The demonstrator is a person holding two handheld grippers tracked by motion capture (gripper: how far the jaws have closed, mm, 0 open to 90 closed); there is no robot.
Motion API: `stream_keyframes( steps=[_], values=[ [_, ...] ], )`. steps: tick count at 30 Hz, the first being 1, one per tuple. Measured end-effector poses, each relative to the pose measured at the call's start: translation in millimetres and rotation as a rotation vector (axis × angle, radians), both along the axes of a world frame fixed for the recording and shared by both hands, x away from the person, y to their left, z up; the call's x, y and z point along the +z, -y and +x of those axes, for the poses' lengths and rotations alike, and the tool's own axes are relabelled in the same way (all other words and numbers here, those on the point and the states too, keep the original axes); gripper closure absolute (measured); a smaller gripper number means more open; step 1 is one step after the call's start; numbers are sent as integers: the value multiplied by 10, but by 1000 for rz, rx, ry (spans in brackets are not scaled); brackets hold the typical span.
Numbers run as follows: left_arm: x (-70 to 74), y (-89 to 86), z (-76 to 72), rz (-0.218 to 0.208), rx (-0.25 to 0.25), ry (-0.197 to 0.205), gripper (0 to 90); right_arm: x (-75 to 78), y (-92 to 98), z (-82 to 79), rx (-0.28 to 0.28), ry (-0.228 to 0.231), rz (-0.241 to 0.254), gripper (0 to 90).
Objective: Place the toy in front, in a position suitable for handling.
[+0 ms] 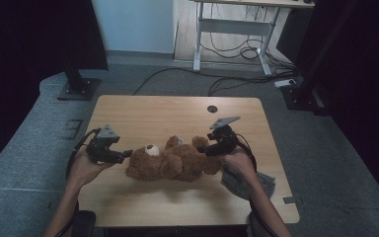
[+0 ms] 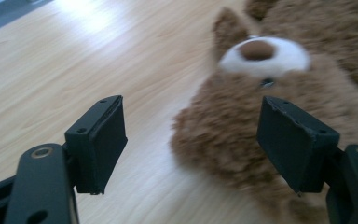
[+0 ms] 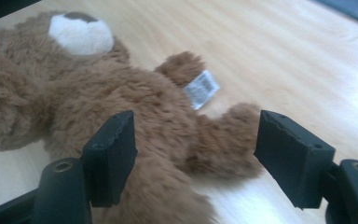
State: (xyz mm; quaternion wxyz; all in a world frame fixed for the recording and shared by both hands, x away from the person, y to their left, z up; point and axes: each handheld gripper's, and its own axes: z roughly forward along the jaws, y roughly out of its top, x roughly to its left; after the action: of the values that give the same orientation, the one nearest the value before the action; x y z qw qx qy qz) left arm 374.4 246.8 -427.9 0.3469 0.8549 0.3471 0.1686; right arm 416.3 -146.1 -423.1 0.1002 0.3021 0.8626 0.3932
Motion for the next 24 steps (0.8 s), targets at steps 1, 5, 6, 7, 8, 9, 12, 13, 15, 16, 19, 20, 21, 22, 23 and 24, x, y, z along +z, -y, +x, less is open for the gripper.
stream_keyframes(
  steps=[1,5,6,7,8,9,12,13,15,16,19,20,21,22,23,24],
  values=[
    [-15,35,-5,-4,-9,-6,235,-29,-38,0,9,-11,-4,280],
    [-93,116,-6,-23,-32,-39,232,-149,-141,8,32,-51,-12,255],
    [-128,137,-3,-23,-35,-50,232,-149,-141,8,32,-51,-12,255],
    [-174,158,-2,-18,-41,-65,232,-181,-160,7,34,-67,-21,252],
    [-203,168,0,-16,-45,-74,224,-241,-178,0,35,-82,-24,236],
    [-237,176,1,-18,-47,-85,224,-241,-178,0,35,-82,-24,236],
    [-303,170,-4,-51,-50,-118,209,-326,-153,-30,34,-136,2,227],
    [-320,170,-9,-57,-52,-130,209,-326,-153,-30,34,-136,2,227],
    [-354,173,-25,-59,-58,-151,179,-380,-139,-46,30,-168,12,192],
    [-372,175,-34,-61,-61,-162,179,-413,-133,-51,27,-182,16,171],
    [-441,178,-63,-73,-72,-197,146,-521,-127,-67,21,-227,28,122],
    [-461,178,-70,-80,-77,-209,140,-589,-125,-84,28,-254,39,105],
    [-490,178,-77,-87,-85,-226,140,-589,-125,-84,28,-254,39,105],
    [-521,181,-84,-93,-96,-243,135,-650,-129,-106,53,-276,46,146],
    [-578,188,-100,-113,-118,-271,138,-675,-133,-119,68,-294,52,191],
    [-599,195,-115,-115,-122,-266,142,-695,-139,-132,83,-308,59,255]
  ],
)
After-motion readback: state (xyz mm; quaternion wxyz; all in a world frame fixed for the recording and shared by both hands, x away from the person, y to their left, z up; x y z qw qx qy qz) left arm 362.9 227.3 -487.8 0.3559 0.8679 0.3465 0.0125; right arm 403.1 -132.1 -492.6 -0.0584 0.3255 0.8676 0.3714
